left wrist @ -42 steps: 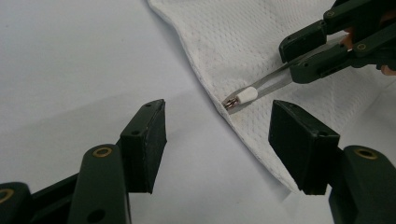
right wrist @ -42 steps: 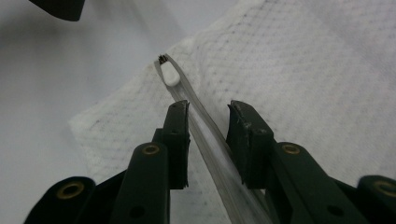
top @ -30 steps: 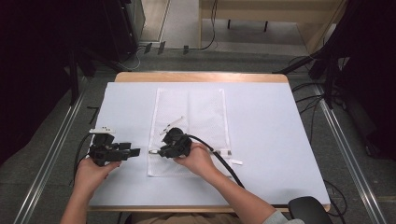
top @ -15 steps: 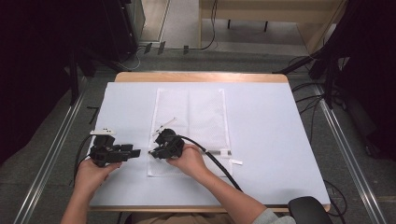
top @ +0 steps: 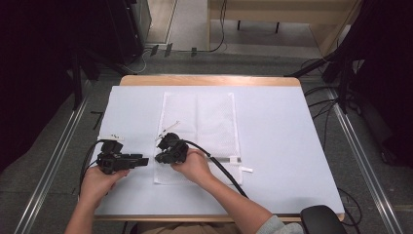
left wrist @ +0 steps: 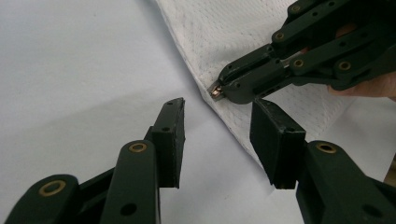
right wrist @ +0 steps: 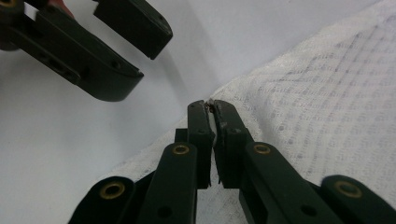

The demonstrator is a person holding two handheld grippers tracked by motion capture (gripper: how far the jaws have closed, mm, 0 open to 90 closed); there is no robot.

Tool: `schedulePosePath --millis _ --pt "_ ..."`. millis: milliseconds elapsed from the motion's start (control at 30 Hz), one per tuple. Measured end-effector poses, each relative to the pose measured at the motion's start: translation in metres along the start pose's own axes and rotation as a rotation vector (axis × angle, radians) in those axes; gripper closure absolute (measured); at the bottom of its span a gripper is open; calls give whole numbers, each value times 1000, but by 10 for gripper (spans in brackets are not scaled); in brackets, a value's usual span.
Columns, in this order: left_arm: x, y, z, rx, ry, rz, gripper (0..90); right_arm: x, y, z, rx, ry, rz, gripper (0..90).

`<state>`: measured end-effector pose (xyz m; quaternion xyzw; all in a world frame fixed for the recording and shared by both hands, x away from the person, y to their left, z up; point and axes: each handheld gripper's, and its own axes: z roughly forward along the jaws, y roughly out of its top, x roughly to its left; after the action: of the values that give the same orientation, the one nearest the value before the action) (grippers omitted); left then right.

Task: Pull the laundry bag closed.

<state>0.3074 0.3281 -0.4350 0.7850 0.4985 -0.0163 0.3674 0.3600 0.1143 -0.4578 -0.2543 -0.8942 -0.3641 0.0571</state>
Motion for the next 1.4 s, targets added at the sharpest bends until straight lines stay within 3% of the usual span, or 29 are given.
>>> schedulePosePath --millis 267,633,867,1000,1067,1167,1400 --pt "-8 4 15 30 -19 60 519 2 3 -13 -35 9 -22 873" --pt "-11 13 27 56 -45 76 505 2 7 -29 -63 26 -46 873" --pt "-14 19 34 83 -75 94 639 1 8 -36 -70 45 -48 874" --pt "-14 22 36 93 -91 129 739 2 6 -39 -72 68 -45 874" --pt "-14 23 37 103 -97 164 756 1 6 -39 -71 73 -50 874" --pt "-15 24 39 114 -101 181 793 -1 4 -39 -67 84 -43 874" --pt "-12 27 40 129 -135 113 869 -5 2 -38 -66 99 -30 875"
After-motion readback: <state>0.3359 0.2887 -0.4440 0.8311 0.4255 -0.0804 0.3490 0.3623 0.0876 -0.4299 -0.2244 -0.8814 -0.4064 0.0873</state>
